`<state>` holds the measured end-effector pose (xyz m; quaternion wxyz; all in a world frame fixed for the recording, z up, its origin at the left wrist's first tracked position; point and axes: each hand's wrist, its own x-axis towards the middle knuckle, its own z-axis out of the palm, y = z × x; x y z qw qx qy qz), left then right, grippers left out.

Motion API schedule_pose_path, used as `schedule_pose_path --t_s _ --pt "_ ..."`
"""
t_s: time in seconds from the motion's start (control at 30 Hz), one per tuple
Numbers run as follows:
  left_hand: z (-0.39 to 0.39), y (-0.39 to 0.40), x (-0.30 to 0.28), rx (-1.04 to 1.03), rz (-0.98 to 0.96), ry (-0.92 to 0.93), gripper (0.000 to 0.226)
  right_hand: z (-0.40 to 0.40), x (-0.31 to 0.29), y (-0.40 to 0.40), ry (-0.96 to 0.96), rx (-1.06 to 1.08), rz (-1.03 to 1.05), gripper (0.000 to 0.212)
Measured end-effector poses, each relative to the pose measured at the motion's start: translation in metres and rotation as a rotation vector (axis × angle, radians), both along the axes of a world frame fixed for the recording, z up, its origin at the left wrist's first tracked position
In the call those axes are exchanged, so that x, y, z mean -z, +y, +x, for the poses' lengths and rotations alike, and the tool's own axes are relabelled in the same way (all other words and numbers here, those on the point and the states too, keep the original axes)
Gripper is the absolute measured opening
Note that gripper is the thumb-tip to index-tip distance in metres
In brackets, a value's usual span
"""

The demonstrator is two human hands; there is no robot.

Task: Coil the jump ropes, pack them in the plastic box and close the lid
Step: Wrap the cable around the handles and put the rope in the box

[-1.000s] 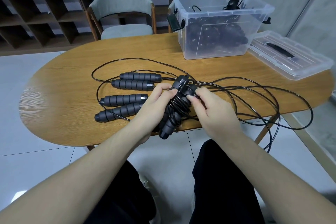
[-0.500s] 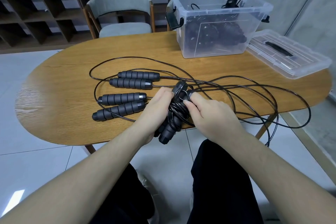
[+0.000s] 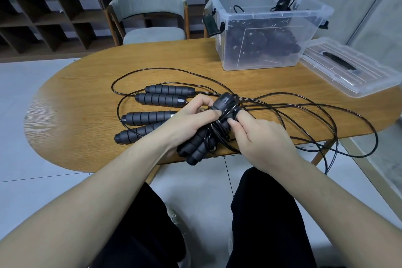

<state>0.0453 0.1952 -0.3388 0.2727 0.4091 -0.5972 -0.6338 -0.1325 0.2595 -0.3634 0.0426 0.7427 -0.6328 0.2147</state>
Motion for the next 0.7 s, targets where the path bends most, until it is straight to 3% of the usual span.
schedule_pose_path --t_s 0.23,0.37,0.43,0.57,0.63,0.7 --pt "-0.001 0.001 -0.003 0.047 0.01 -0.046 0.021 -0.004 -0.002 0.002 -0.008 -0.005 -0.009 0.026" --pt "-0.003 0.004 -0.003 -0.011 0.007 0.0 0.017 -0.002 -0.01 -0.004 -0.007 -0.021 0.04 0.019" --pt "-0.005 0.004 -0.005 -0.019 0.024 0.004 0.012 -0.002 -0.011 -0.006 -0.163 -0.055 0.092 0.014" --pt "-0.009 -0.001 -0.006 -0.062 -0.022 -0.014 0.019 0.006 -0.003 -0.007 -0.682 -0.123 0.139 0.015" --pt "-0.012 -0.002 -0.004 -0.064 -0.042 -0.041 0.029 0.008 0.003 -0.01 -0.777 -0.081 0.074 0.022" --pt "-0.014 -0.004 -0.002 -0.059 -0.083 -0.085 0.034 0.009 0.003 -0.012 -0.739 -0.021 0.006 0.035"
